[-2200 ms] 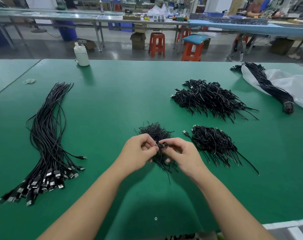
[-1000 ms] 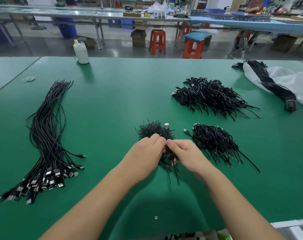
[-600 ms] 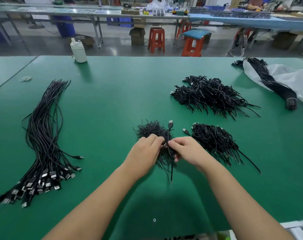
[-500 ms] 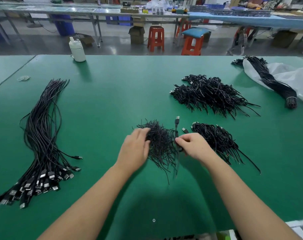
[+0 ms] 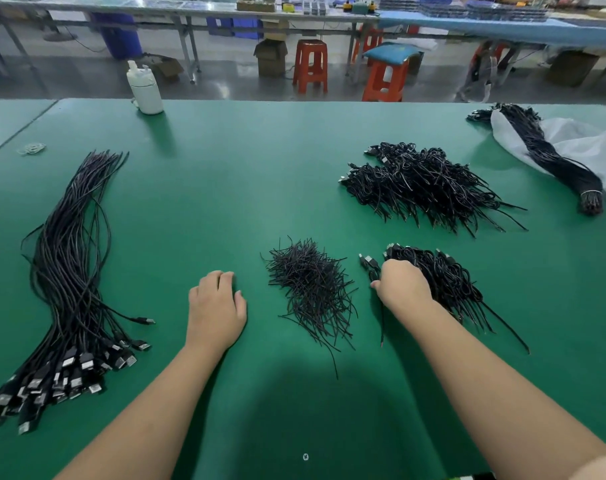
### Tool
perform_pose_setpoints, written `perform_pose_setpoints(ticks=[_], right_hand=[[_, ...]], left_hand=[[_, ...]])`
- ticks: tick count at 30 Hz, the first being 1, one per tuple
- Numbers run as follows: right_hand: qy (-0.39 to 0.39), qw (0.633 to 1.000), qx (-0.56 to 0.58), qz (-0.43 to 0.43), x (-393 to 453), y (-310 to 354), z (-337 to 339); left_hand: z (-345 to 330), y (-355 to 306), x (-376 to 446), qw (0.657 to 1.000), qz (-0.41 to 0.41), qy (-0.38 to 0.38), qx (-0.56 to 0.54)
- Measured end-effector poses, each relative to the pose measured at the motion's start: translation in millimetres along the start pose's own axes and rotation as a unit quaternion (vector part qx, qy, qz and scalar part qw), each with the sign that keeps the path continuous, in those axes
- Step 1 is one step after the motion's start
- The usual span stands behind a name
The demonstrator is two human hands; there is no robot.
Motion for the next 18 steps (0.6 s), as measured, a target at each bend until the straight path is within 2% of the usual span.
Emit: perform_pose_setpoints(ticks=[4, 7, 10, 13, 18], right_hand=[[-0.020, 1.000, -0.012, -0.007, 3, -4, -7], [-0.091, 0.996, -0.006, 0.007, -8, -1, -1], [-0.154, 0.983, 0.094, 0.027, -30, 6, -1], [-0.149, 0.966, 0.212, 0.021, -56, 15, -22], [-0.172, 0.952, 0.252, 0.035, -92, 20, -49]], left_hand=[[0, -1, 0, 1.000, -0.002, 0.003, 0.004], [0, 0, 0, 1.000, -0.001, 0.001, 0.010], [1, 0, 0, 1.000, -0.005, -0.003, 0.006], [3, -1, -1, 1.000, -0.013, -0.005, -0.004], [4, 2, -3, 1.000, -0.021, 0.014, 0.000]])
Point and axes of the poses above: each hand's wrist, its own x-axis towards the middle knuckle, its own z-axis out of the back of the hand, y = z × x, the point moved 8 cm from there along x, towards the middle knuckle, and after that the axes turned 5 degrees about -x, right-handed, at the moved point
